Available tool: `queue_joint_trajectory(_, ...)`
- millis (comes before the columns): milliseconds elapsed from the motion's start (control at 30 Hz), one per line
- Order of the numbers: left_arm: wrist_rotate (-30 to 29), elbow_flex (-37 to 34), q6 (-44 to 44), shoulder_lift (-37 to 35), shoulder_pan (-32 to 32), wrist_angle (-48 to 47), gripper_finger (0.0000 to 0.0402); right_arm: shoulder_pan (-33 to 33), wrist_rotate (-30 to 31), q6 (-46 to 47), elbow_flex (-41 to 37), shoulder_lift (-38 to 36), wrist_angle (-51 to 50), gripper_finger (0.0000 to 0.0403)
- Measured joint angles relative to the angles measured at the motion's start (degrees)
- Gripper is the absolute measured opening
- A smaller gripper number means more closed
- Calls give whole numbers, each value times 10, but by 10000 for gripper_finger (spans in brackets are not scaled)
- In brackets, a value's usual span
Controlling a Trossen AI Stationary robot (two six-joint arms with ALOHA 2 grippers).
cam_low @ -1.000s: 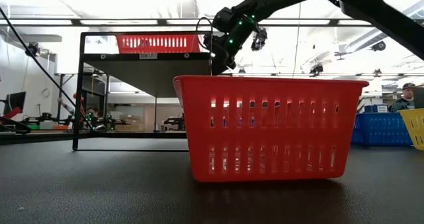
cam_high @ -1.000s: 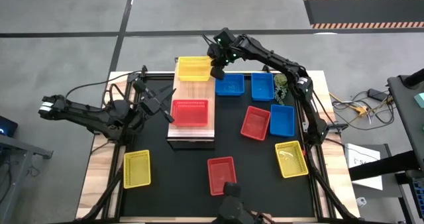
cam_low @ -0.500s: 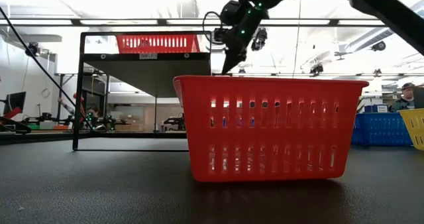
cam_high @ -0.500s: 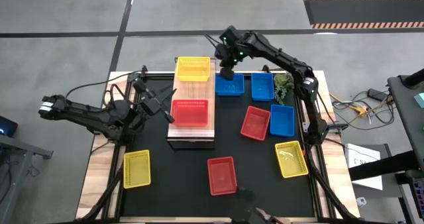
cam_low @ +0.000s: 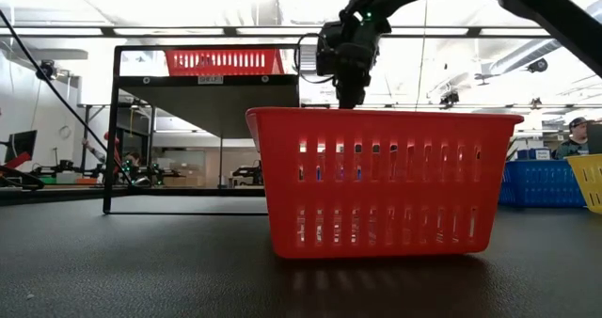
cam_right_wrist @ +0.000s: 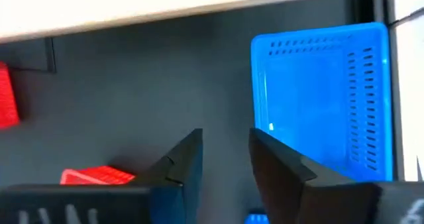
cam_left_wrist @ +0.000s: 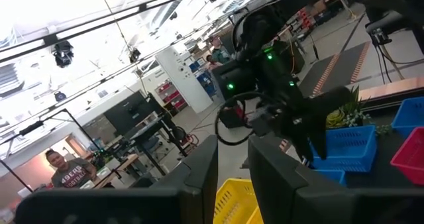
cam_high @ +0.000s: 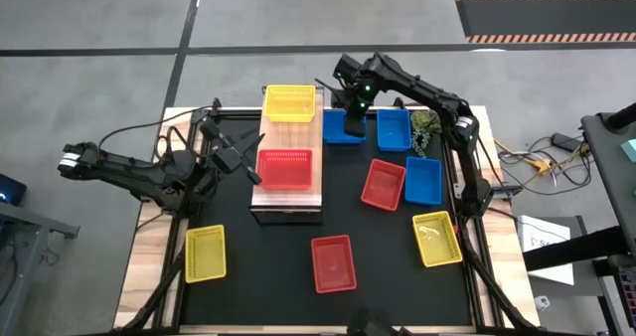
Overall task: Stack baskets on shelf by color
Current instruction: Put the top left blue bin on the shelf
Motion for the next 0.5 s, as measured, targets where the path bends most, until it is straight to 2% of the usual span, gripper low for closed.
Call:
queue_joint_trajectory(133, 0, 0, 0, 0, 0, -1, 67, 7, 0, -17, -78, -26, 74, 131)
queue_joint_trajectory(500, 0, 0, 0, 0, 0, -4, 67, 10, 5, -8, -381, -183, 402, 132)
